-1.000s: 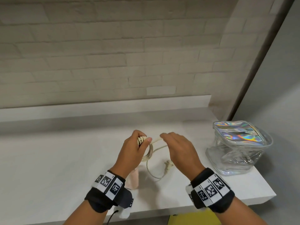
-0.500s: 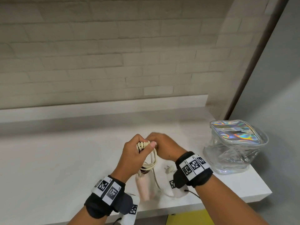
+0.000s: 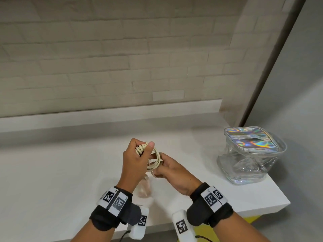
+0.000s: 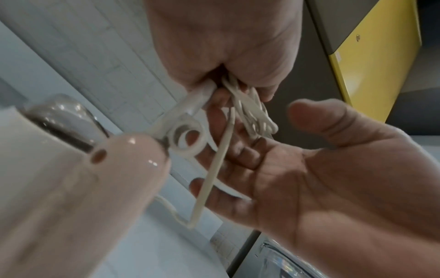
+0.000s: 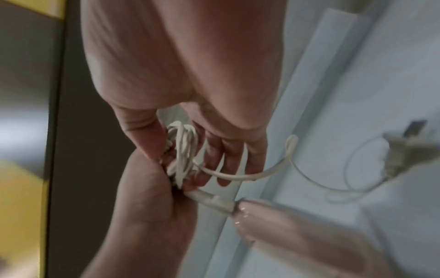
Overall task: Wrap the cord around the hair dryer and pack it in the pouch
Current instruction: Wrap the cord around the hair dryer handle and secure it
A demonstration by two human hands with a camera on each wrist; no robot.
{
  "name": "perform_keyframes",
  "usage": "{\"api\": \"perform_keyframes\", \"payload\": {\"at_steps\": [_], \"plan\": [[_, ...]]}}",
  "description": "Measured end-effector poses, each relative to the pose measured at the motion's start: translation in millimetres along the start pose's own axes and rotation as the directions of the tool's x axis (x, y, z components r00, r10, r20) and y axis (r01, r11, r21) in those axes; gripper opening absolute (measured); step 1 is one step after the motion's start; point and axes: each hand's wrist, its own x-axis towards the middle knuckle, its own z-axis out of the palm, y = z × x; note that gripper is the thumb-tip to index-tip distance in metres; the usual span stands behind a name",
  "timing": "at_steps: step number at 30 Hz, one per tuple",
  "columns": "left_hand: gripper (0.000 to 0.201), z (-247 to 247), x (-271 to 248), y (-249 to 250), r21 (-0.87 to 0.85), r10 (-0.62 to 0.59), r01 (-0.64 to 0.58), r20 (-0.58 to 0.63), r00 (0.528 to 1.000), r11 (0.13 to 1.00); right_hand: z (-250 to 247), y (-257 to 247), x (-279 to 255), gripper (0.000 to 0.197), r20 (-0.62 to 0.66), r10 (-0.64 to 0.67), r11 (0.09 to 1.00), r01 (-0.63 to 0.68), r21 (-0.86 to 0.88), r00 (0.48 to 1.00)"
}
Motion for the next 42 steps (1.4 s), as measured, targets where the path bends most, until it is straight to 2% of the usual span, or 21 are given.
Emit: {"api": "perform_keyframes", "payload": {"at_steps": [2, 7, 10, 13, 16, 19, 23, 25, 27, 29, 34, 37, 39, 41, 42], "plan": [[0.023, -1, -2, 0, 0.009, 0.003, -0.003, 0.006, 1.000, 1.000, -1, -1, 3, 0.034, -0.039, 0.033, 0.999, -0.031, 0.037, 0.999], [0.022, 3, -7, -3, 0.008, -0.033, 0.033, 0.038, 0.999, 0.999, 3, 2, 11, 0.014, -0.190, 0.045, 0.999, -0.048, -0.014, 0.981], [0.021, 3, -9, -4, -0.009, -0.054, 0.055, 0.033, 0.998, 0.998, 3, 1, 11, 0.013, -0.166, 0.054, 0.999, -0.054, 0.006, 0.985], [0.029, 3, -10, -4, -0.031, -0.070, 0.071, 0.047, 0.996, 0.997, 0, 0, 9, 0.019, -0.131, 0.068, 0.997, -0.065, 0.034, 0.989], [0.010, 4, -9, -4, -0.005, -0.065, 0.065, 0.068, 0.996, 0.998, -3, -1, 7, 0.023, -0.062, 0.101, 0.989, -0.093, 0.117, 0.993], [0.013, 4, -9, -5, -0.027, -0.102, 0.104, 0.074, 0.992, 0.994, -6, -4, 5, 0.012, -0.011, 0.098, 0.977, -0.094, 0.190, 0.995], [0.018, 3, -7, 0, -0.077, -0.132, 0.139, 0.084, 0.988, 0.987, -2, -6, 0, 0.025, -0.040, 0.033, 0.970, -0.022, 0.241, 0.999], [0.023, 1, -6, 1, -0.073, -0.137, 0.144, 0.098, 0.986, 0.987, -1, -3, -1, 0.029, -0.079, 0.008, 0.944, 0.019, 0.329, 0.997], [0.028, 1, -6, 2, -0.046, -0.131, 0.137, 0.103, 0.986, 0.990, -2, -3, -1, 0.042, -0.085, 0.009, 0.905, 0.028, 0.424, 0.996], [0.029, 1, -6, 1, -0.025, -0.125, 0.128, 0.109, 0.986, 0.991, -1, -6, -1, 0.049, -0.069, 0.007, 0.906, 0.023, 0.423, 0.998], [0.010, 9, -14, 2, -0.067, -0.089, 0.096, 0.109, 0.990, 0.993, 7, -11, -4, 0.055, -0.170, -0.054, 0.986, 0.079, 0.146, 0.984], [0.010, 11, -15, 1, -0.046, -0.065, 0.070, 0.090, 0.994, 0.996, 17, -14, -9, 0.047, -0.307, -0.165, 0.970, 0.097, -0.224, 0.937], [0.017, 10, -12, 1, 0.020, -0.027, 0.026, 0.068, 0.997, 0.999, 22, -12, -13, 0.041, -0.383, -0.340, 0.831, 0.083, -0.550, 0.859], [0.022, 9, -11, -1, 0.079, 0.016, -0.020, 0.046, 0.999, 0.997, 21, -8, -16, 0.037, -0.324, -0.513, 0.563, 0.027, -0.826, 0.795], [0.024, 9, -11, -2, 0.094, 0.028, -0.031, 0.036, 0.999, 0.995, 19, -7, -16, 0.033, -0.273, -0.567, 0.431, -0.002, -0.902, 0.777]]}}
